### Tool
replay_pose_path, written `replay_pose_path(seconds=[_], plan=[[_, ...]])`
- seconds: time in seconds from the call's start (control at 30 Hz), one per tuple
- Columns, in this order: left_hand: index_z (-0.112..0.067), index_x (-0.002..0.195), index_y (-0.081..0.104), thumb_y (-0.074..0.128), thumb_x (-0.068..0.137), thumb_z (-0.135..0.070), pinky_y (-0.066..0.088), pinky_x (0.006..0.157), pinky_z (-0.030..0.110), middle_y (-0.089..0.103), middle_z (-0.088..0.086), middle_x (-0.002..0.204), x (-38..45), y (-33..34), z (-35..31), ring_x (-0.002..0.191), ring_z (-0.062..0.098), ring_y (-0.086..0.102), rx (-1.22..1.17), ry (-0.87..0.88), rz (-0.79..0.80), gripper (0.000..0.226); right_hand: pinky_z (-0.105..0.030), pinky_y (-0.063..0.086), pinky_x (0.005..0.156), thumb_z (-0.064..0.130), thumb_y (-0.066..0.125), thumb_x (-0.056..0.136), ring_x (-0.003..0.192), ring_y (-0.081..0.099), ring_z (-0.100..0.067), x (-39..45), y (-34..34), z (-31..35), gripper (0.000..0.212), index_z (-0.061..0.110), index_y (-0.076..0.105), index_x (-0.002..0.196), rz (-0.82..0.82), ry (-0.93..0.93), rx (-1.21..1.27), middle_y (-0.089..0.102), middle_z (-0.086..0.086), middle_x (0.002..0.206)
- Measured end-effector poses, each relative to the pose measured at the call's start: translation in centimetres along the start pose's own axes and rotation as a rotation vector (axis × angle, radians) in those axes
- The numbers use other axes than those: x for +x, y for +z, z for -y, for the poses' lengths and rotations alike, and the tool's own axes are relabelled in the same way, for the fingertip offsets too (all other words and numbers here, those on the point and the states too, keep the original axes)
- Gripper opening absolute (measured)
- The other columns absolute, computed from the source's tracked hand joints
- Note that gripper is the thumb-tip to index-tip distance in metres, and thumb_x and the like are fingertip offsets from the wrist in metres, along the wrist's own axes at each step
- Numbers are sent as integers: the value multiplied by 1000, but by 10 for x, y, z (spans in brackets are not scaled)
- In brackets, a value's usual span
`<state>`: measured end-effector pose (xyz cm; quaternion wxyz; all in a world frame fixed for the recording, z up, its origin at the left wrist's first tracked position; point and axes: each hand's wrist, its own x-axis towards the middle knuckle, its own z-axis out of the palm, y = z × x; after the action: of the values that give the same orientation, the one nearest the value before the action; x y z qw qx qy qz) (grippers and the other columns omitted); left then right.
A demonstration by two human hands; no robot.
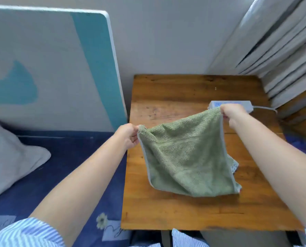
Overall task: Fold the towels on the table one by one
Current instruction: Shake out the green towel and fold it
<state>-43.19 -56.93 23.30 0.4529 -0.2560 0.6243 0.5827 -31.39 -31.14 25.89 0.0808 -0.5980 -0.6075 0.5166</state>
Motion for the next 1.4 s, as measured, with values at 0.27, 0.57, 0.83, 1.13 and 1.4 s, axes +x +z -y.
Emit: replay_pose_path(seconds=[0.27, 0.57, 0.83, 1.13, 1.4], plan=[[-13, 58, 42, 31, 88, 6, 33, 33, 8, 45, -4, 30, -76, 73, -104, 26, 8, 42, -362, 485, -34, 37, -11, 29, 27, 4, 41, 88, 76, 45, -18, -18, -39, 114, 24, -5, 54, 106, -116, -256, 40, 53, -9, 104], [-12, 73, 43, 39, 88, -14, 37, 59, 22, 45, 2, 78, -75, 53, -115, 76, 21, 43, -69, 654, -251, 16, -13, 38, 35, 2, 32, 86, 76, 49, -24, -36, -54, 108, 24, -4, 53, 95, -76, -273, 102, 53, -12, 107], [-9, 86, 52, 46, 87, -5, 36, 66, 28, 49, 8, 89, -18, -12, -22, 81, 24, 43, 1017, 438, -268, 8, -40, 39, 84, 26, 48, 86, 96, 53, -34, -34, -32, -51, 27, 2, 59, 88, -22, -57, -427, 55, -12, 86], [-11, 66, 47, 45, 79, -4, 34, 45, 21, 50, 2, 62, 16, -46, 77, 53, 13, 44, 1753, 127, 3, 15, -36, 29, 79, 22, 48, 84, 79, 46, -27, -49, -21, -174, 32, 12, 42, 55, 159, 87, -937, 45, -3, 62], [-13, 47, 48, 50, 73, -5, 40, 55, 23, 49, -1, 52, 35, -68, 132, 48, 14, 44, 2129, -107, 186, 28, -38, 33, 94, 21, 48, 85, 93, 48, -25, -73, -17, -225, 14, 10, 51, 78, 391, 176, -1296, 52, -6, 94]])
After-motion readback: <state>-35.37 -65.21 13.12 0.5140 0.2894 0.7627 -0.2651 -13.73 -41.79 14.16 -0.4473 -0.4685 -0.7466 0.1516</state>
